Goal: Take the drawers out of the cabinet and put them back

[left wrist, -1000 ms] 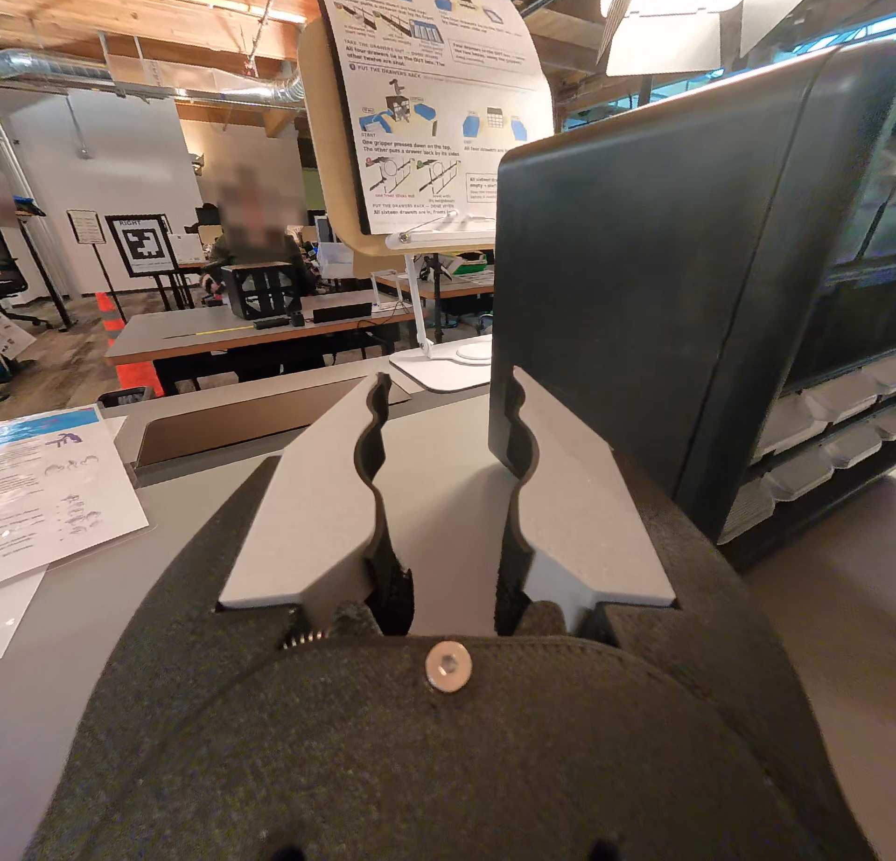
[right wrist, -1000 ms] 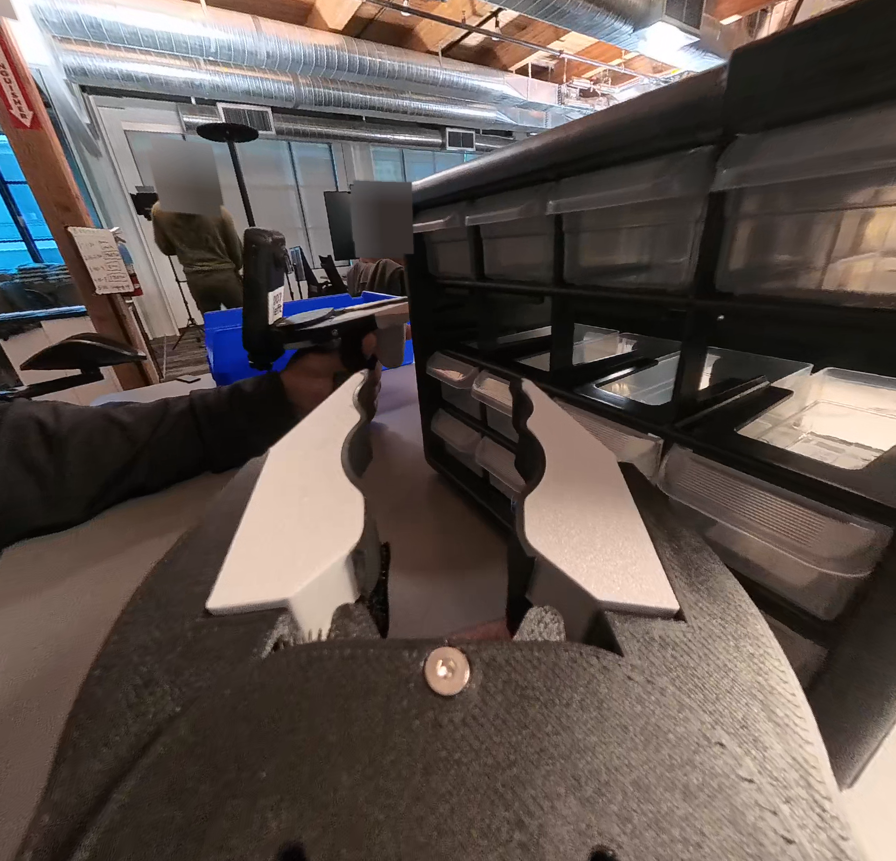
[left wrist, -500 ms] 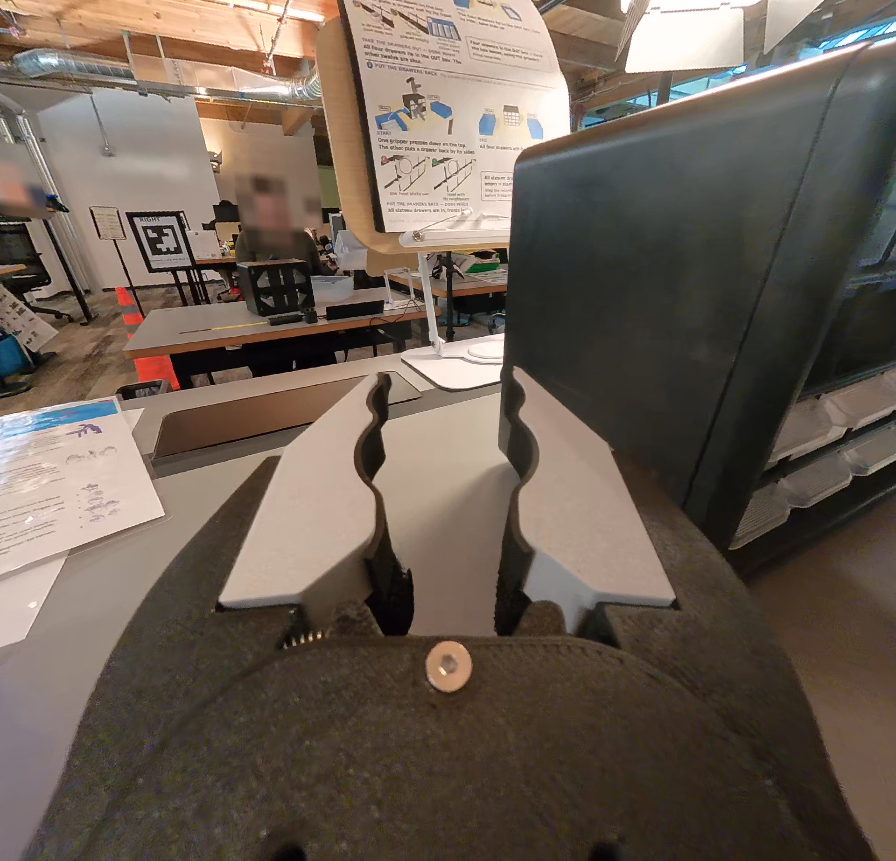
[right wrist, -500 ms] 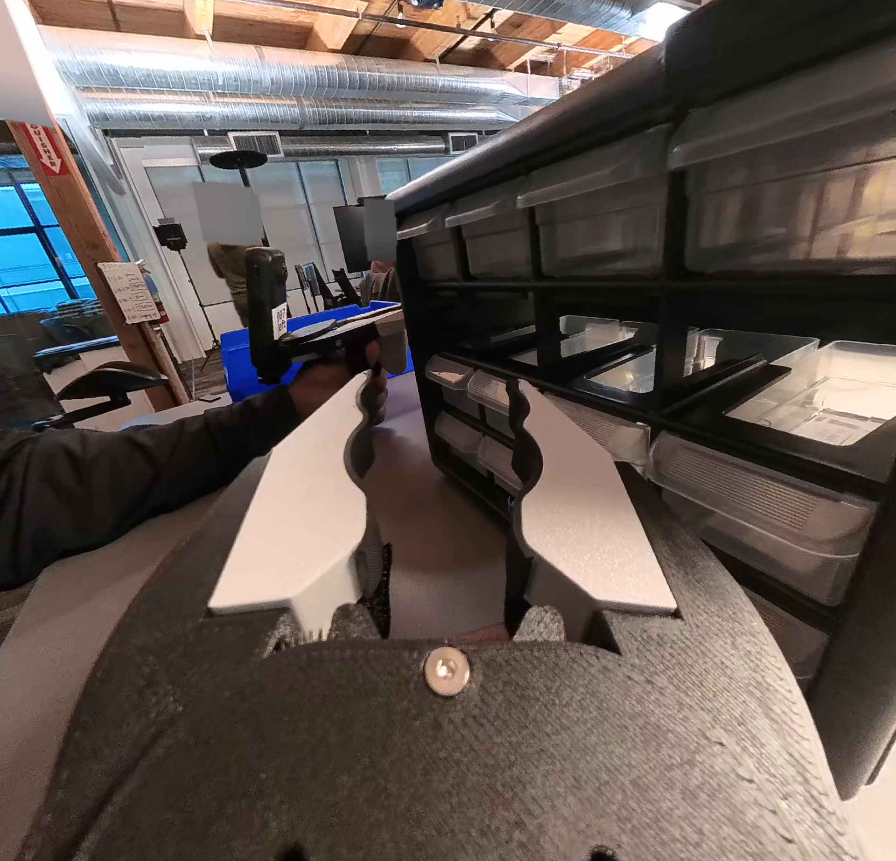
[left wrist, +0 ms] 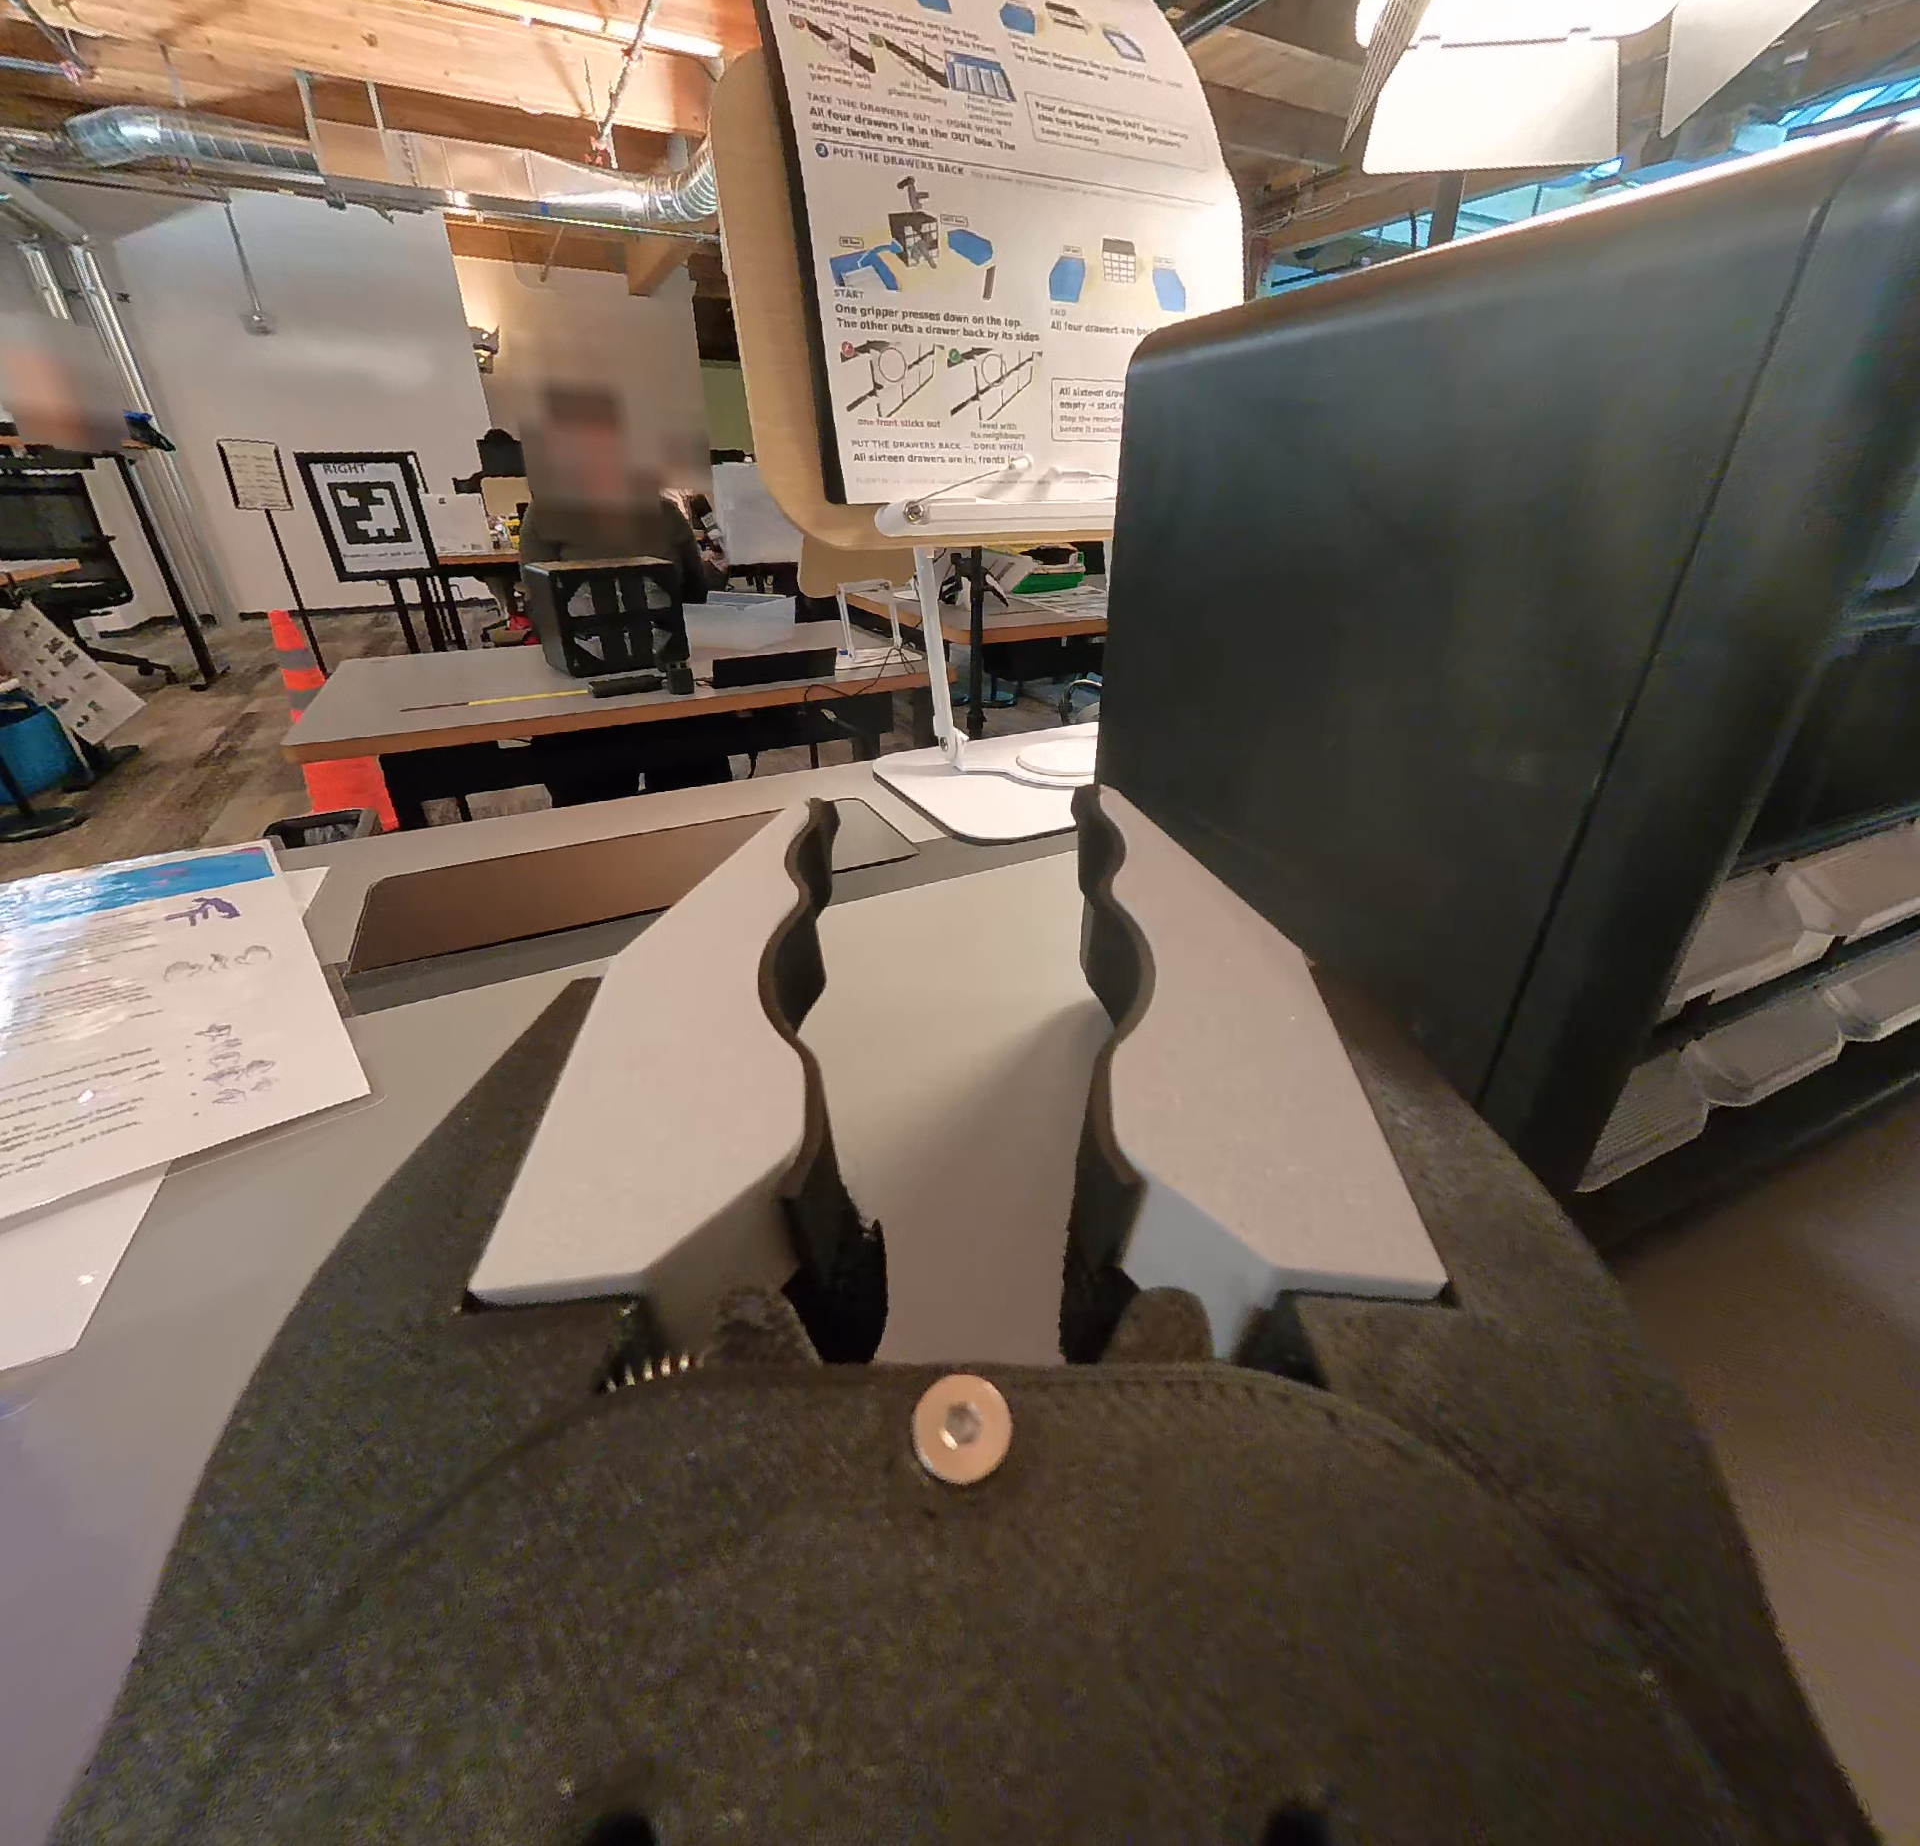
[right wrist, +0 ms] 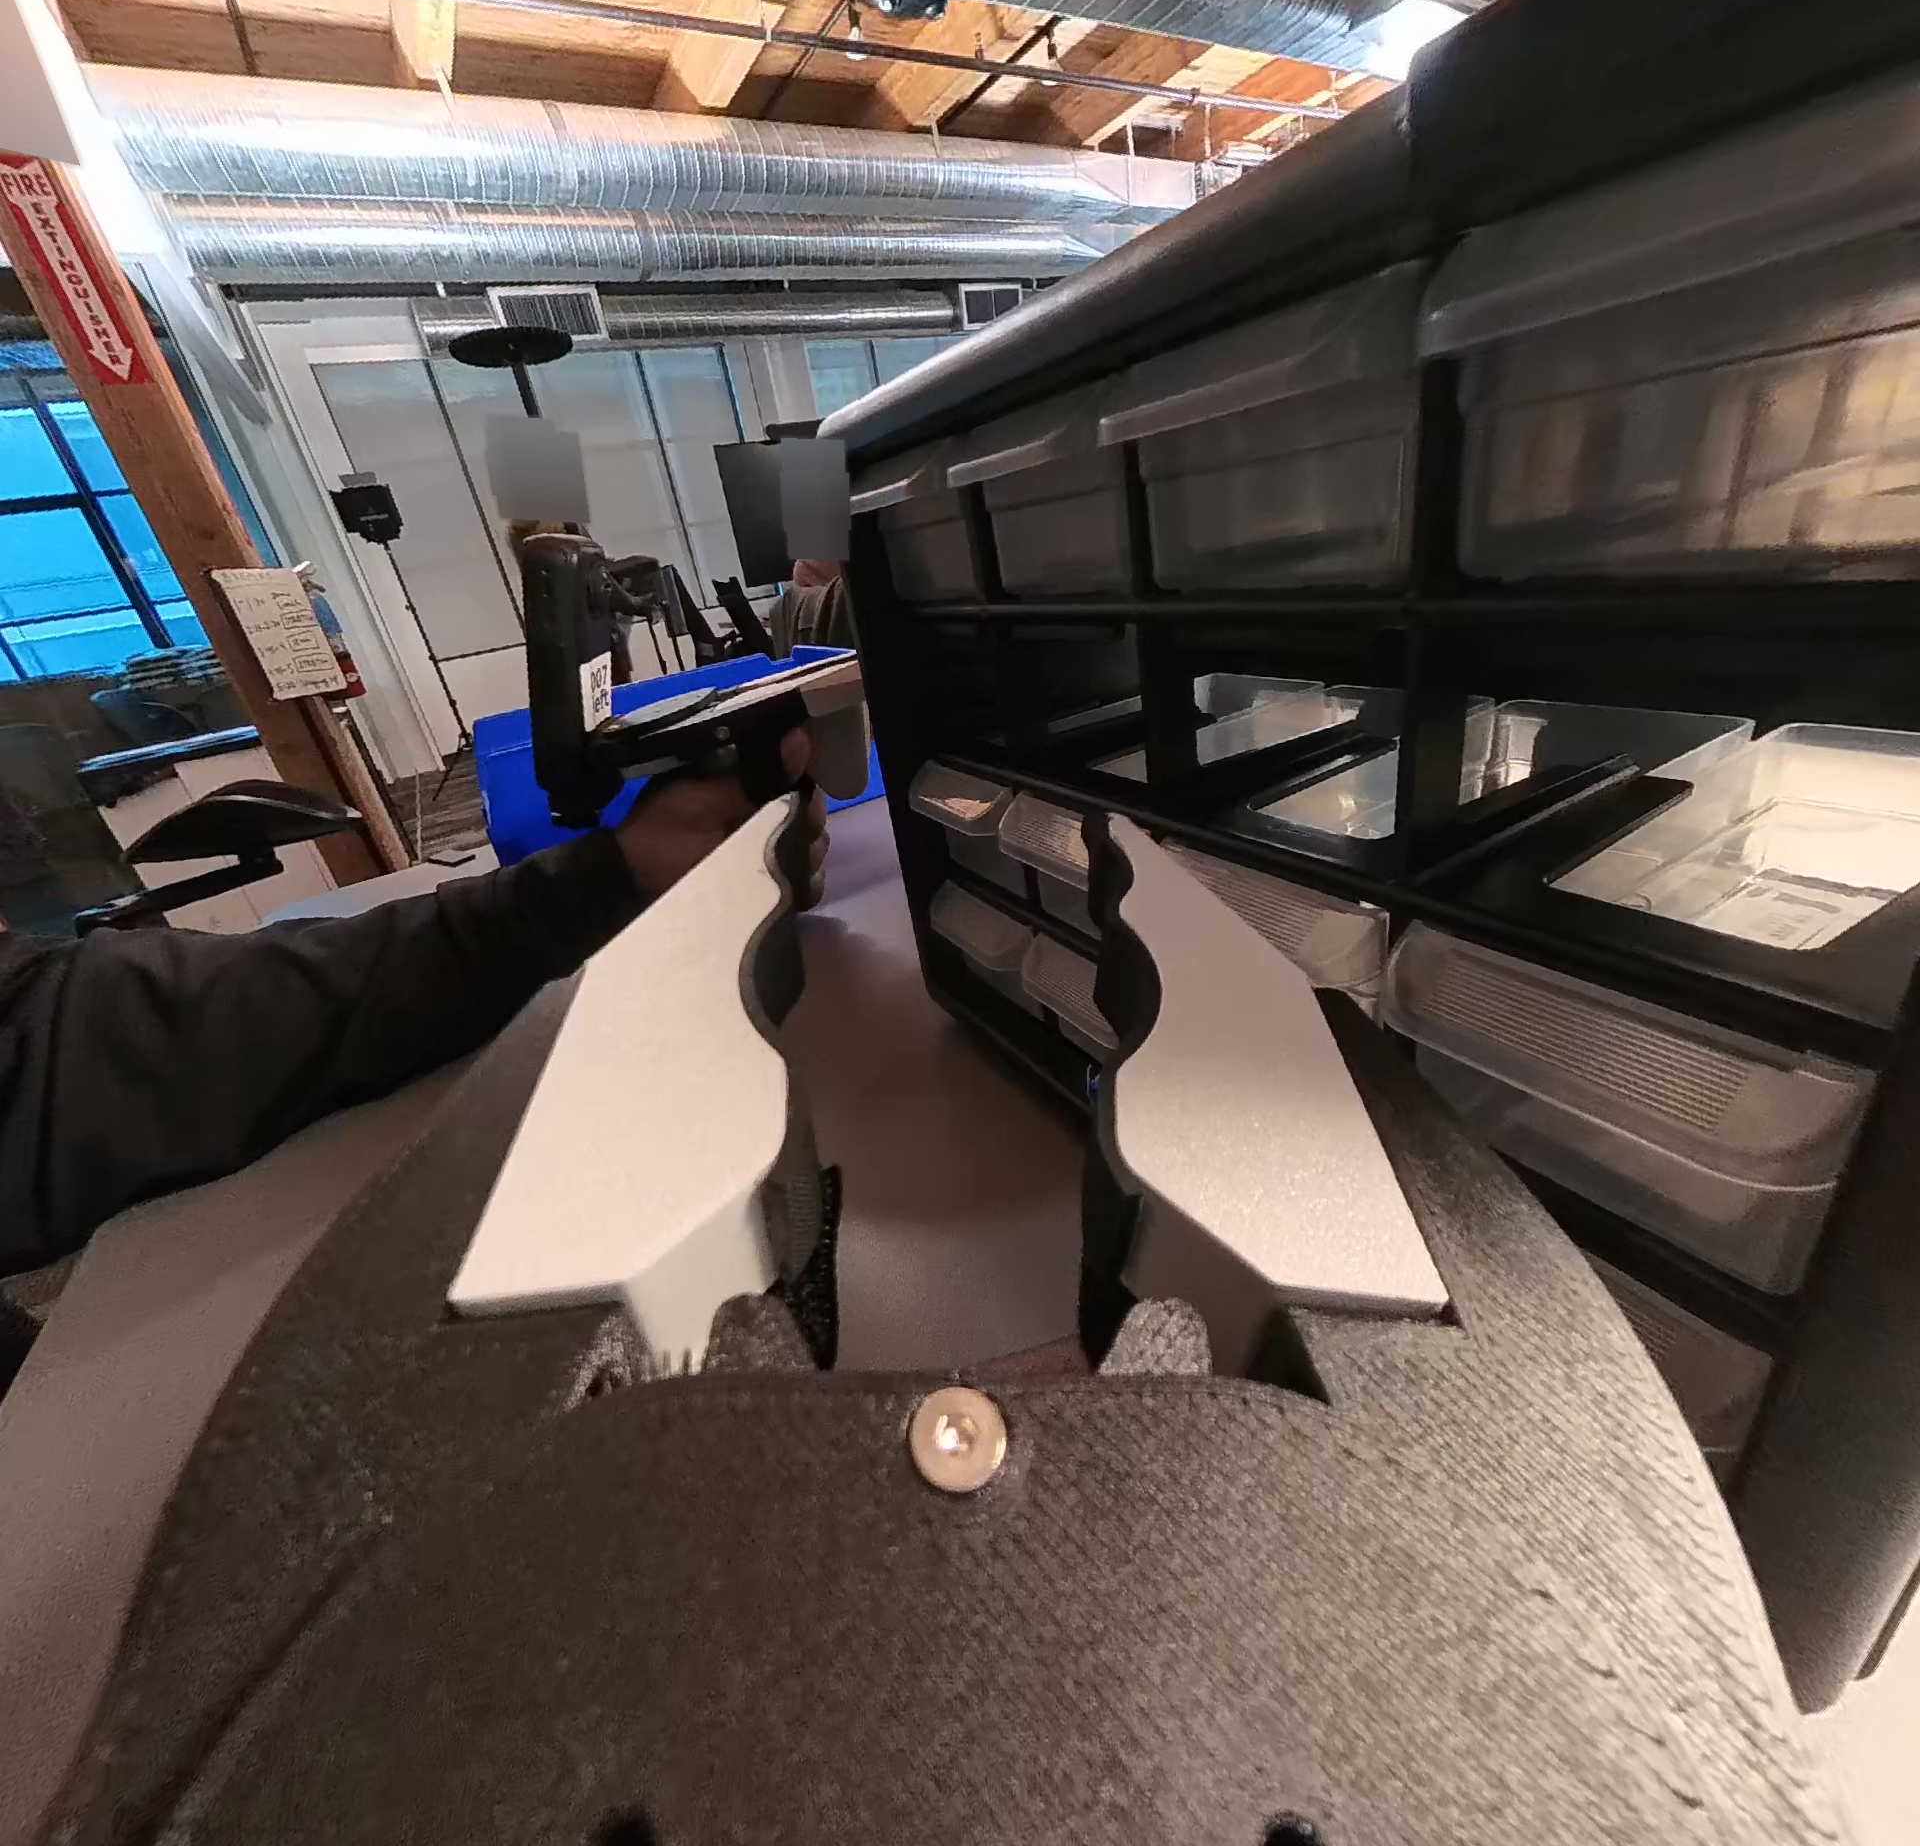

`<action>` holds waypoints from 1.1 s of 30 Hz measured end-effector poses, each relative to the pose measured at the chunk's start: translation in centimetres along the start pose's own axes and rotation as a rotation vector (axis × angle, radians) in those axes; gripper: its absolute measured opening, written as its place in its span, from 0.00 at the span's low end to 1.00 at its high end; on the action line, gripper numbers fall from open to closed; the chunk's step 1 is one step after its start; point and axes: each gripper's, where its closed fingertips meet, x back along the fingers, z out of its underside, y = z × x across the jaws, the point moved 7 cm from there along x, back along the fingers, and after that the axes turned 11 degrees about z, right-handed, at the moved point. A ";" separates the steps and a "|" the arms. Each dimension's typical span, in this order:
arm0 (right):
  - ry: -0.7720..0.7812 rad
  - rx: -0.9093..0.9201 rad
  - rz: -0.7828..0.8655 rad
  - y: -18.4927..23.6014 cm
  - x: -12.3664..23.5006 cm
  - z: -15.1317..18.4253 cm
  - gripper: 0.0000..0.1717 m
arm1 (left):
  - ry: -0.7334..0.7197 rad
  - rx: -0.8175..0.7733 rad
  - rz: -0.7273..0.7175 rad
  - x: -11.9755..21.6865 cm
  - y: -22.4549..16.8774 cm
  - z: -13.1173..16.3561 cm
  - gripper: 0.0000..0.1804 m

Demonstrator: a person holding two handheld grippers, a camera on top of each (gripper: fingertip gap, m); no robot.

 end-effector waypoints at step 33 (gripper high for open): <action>0.003 0.029 0.016 0.2 -0.1 0.0 0.31 | 0.399 0.060 -0.528 12.0 5.9 -9.4 0.29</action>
